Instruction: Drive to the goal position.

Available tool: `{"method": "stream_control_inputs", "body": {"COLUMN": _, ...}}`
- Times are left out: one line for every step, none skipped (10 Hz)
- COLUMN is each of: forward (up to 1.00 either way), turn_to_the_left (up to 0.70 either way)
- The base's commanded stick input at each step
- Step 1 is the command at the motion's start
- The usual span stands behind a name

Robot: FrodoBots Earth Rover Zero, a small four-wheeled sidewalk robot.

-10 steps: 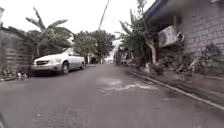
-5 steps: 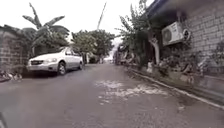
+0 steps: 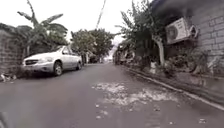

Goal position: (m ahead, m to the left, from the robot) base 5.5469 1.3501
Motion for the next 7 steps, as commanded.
{"method": "stream_control_inputs", "body": {"forward": 0.70, "turn_to_the_left": 0.00}}
{"method": "stream_control_inputs", "body": {"forward": 0.70, "turn_to_the_left": 0.00}}
{"method": "stream_control_inputs", "body": {"forward": 0.70, "turn_to_the_left": 0.00}}
{"method": "stream_control_inputs", "body": {"forward": 0.70, "turn_to_the_left": 0.00}}
{"method": "stream_control_inputs", "body": {"forward": 0.70, "turn_to_the_left": 0.00}}
{"method": "stream_control_inputs", "body": {"forward": 0.70, "turn_to_the_left": 0.00}}
{"method": "stream_control_inputs", "body": {"forward": 0.70, "turn_to_the_left": 0.00}}
